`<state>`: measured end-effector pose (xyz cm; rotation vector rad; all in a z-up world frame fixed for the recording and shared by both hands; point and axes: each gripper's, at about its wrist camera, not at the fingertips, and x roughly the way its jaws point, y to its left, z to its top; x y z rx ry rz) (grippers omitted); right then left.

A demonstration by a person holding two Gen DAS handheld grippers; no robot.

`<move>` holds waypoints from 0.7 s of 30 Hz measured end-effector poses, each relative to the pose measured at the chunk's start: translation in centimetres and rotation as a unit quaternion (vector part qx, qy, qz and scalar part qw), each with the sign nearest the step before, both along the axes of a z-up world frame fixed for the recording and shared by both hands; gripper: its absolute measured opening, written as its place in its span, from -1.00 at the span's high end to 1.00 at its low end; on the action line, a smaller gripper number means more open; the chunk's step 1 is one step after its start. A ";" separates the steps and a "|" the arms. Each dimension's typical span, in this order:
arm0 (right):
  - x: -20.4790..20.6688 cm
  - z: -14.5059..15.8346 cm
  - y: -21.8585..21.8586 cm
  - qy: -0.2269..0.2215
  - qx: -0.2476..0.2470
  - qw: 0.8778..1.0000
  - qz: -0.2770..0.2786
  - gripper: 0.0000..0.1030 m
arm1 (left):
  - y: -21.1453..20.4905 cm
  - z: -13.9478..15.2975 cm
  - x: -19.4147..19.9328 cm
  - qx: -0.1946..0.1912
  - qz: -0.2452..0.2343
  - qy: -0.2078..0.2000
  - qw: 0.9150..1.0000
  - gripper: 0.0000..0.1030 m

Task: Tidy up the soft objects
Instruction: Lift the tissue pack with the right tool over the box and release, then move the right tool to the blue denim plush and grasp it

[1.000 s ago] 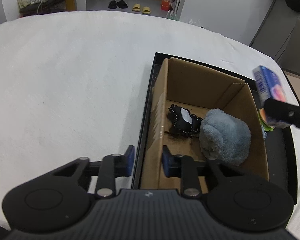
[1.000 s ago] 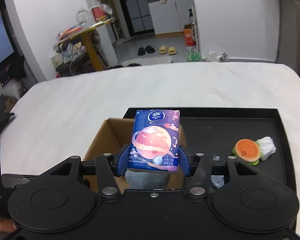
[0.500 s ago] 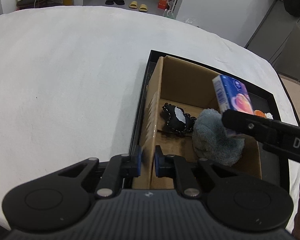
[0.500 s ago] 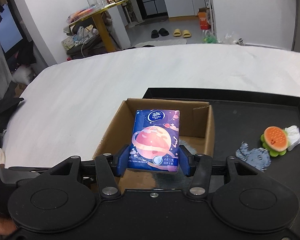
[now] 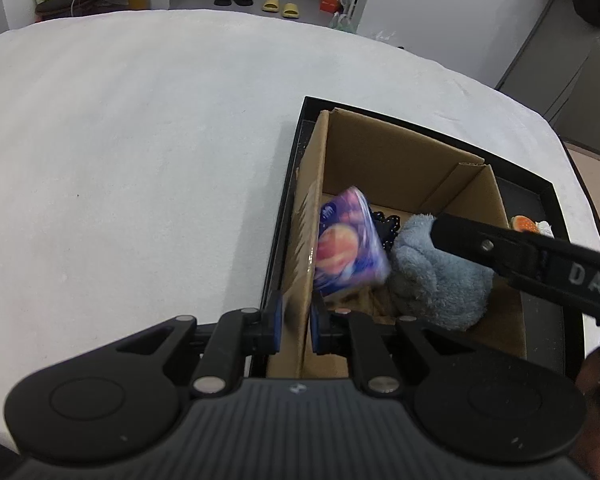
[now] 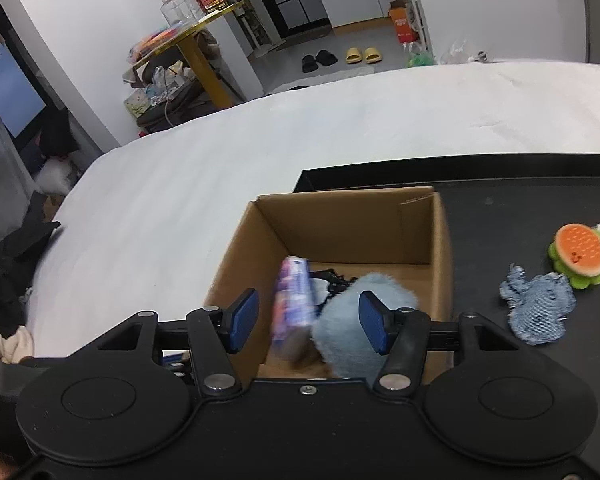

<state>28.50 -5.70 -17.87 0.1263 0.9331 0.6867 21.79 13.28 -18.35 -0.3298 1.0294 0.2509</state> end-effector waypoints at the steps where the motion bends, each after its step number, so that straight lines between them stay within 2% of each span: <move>1: -0.1 0.0 -0.2 -0.002 -0.002 1.000 0.000 -0.08 | -0.1 0.0 0.0 0.004 0.001 0.000 1.000 0.76; 13: -0.2 0.3 -2.8 -0.014 -0.001 1.000 -0.018 -0.07 | -1.3 0.8 0.4 0.038 0.007 0.008 0.999 0.62; 18: -0.1 0.4 -4.1 -0.025 -0.001 0.999 -0.025 -0.07 | -1.8 1.1 0.3 0.059 0.012 0.009 0.998 0.15; 21: -0.2 0.4 -4.9 -0.030 0.003 0.999 -0.027 -0.08 | -2.3 1.4 0.2 0.070 0.014 0.008 0.997 0.00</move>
